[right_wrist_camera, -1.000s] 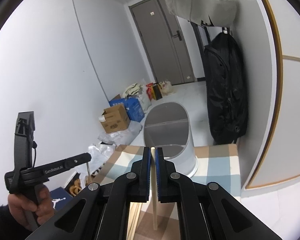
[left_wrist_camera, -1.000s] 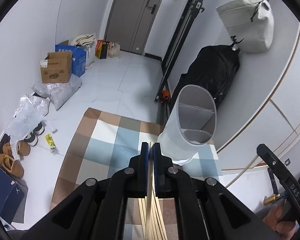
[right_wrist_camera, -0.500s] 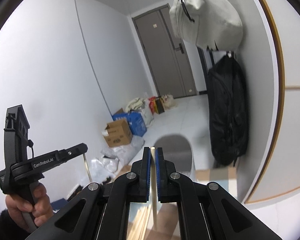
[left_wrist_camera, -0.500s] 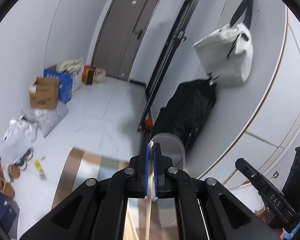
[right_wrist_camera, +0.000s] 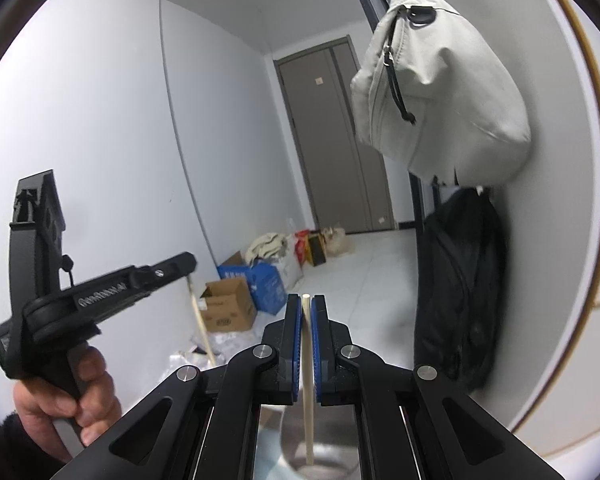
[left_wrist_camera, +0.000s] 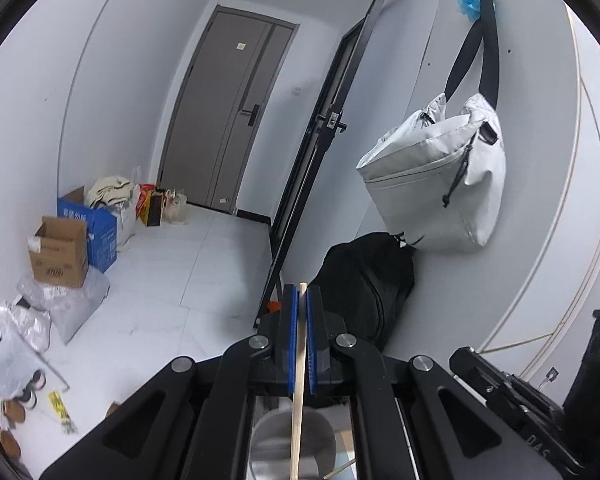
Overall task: Organize utensils
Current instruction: 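Carry both chopsticks over the white holder and open both grippers, then withdraw both grippers from the holder and move back to the pile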
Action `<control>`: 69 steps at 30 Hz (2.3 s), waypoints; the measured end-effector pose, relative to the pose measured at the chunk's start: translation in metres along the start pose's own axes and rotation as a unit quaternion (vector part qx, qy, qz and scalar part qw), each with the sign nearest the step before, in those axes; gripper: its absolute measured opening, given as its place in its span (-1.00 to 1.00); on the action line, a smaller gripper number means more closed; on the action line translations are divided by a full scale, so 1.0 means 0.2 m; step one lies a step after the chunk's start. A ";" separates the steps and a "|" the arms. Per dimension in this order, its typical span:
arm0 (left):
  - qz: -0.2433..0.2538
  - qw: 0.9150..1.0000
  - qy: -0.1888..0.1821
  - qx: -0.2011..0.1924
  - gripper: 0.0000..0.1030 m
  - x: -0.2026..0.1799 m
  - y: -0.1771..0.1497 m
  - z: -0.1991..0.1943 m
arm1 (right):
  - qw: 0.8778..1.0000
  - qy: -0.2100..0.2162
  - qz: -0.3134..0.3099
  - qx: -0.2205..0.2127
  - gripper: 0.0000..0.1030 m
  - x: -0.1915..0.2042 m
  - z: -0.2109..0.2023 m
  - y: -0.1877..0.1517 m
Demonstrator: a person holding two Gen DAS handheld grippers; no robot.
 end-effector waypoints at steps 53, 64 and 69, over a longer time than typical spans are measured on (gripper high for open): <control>0.043 0.979 -0.116 0.164 -0.18 -0.06 -0.29 0.35 | 0.996 0.046 0.054 0.058 -0.25 -0.29 0.26 -0.42; 0.050 0.990 -0.049 0.125 -0.07 -0.09 -0.31 0.09 | 0.996 0.031 0.077 0.039 0.23 -0.29 -0.05 -0.47; 0.051 0.994 -0.018 0.100 0.21 -0.11 -0.33 -0.03 | 0.997 0.031 0.069 0.030 0.47 -0.22 -0.15 -0.48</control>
Point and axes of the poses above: each gripper's, at about its wrist camera, not at the fingertips, and z roughly the way its jaws point, x to its left, y to its top, the point moved 3 cm from there along z, roughly the way its jaws point, and after that the axes turned 3 degrees about z, right-handed, at the moved point
